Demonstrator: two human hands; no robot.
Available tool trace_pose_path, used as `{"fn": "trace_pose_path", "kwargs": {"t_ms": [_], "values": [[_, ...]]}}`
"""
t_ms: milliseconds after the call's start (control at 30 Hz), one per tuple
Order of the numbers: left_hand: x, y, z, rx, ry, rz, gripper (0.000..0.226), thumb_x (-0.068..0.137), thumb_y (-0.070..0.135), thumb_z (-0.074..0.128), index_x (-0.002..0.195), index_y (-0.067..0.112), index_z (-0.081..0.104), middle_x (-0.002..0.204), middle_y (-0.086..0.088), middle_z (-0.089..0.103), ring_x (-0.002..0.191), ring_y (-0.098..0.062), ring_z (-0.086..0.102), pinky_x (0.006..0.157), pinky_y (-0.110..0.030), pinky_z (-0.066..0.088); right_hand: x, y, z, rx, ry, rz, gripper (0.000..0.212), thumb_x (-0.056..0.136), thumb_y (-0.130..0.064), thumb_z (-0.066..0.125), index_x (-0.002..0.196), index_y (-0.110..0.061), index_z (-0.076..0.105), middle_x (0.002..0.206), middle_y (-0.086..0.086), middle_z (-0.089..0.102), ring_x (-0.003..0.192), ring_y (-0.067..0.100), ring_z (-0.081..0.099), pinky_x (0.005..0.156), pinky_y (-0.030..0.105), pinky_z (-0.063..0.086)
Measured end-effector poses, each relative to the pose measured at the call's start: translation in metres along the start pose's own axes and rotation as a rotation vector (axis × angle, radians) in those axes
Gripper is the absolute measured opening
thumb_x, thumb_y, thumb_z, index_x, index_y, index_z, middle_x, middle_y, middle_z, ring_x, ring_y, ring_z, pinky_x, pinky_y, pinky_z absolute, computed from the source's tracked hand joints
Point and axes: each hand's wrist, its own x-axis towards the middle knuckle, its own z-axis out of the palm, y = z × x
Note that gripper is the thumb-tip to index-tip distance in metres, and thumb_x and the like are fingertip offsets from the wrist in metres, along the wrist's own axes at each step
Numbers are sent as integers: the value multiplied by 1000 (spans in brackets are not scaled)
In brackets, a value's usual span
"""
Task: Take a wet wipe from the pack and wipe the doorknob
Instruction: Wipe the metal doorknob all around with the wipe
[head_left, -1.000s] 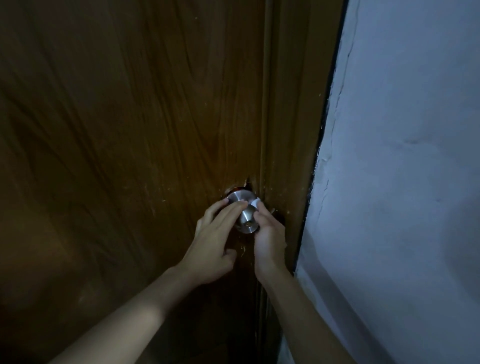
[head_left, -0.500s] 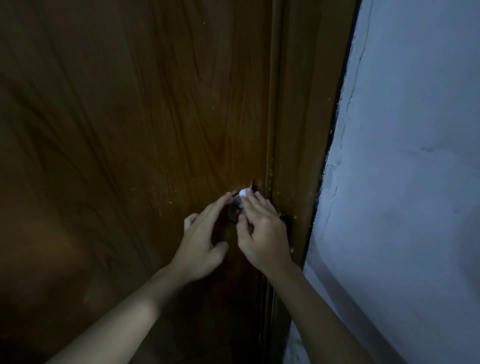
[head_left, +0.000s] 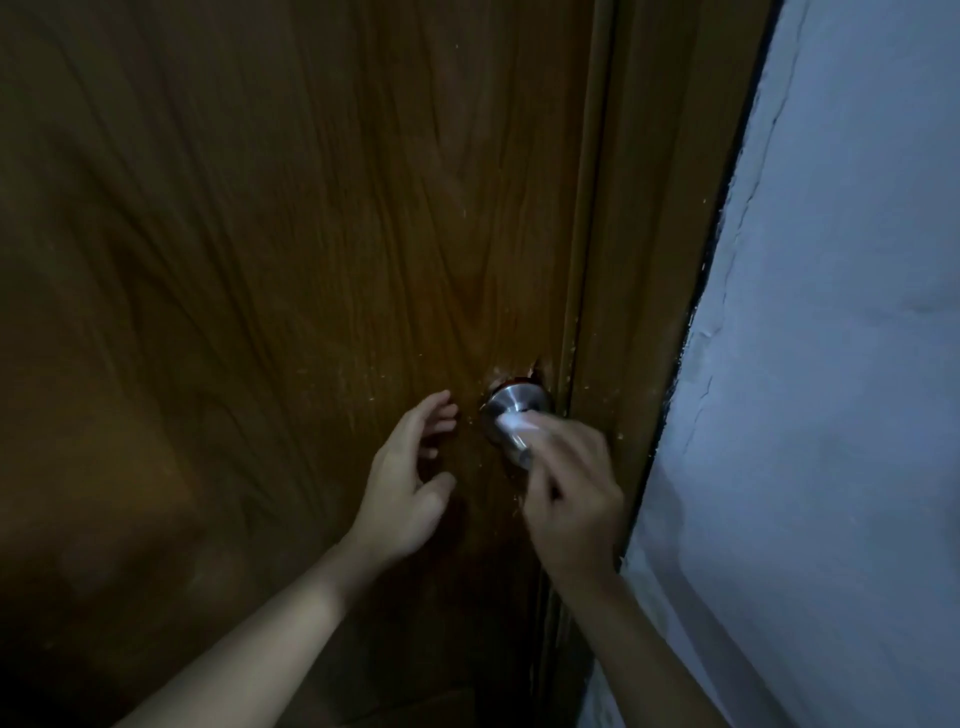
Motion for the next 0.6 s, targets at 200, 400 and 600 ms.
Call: {"fn": "trace_pose_path", "kwargs": {"t_ms": [200,400,600], "values": [[1,8,10,-168,-148,-138,63,78,-16,48,126,24,40,131,-2,47,119,-15,49,88,-30,48,11,-1,-9,-69,18,28,33,84,-4,46,111,-2,63,113,16,67,109,20,52,94,0,35],[0,9,16,-211,-186,-217,60,79,-15,46,125,23,43,127,-5,48,115,-16,51,69,-21,48,-12,4,-22,-76,-50,-140,28,81,1,53,106,-3,66,106,12,70,106,17,54,97,14,41],[2,19,23,-316,-259,-307,66,75,-20,38,133,13,39,123,0,49,117,-17,50,90,-32,46,16,-9,-22,-85,-61,114,35,86,-7,41,111,1,63,113,16,66,110,24,54,91,9,37]]}}
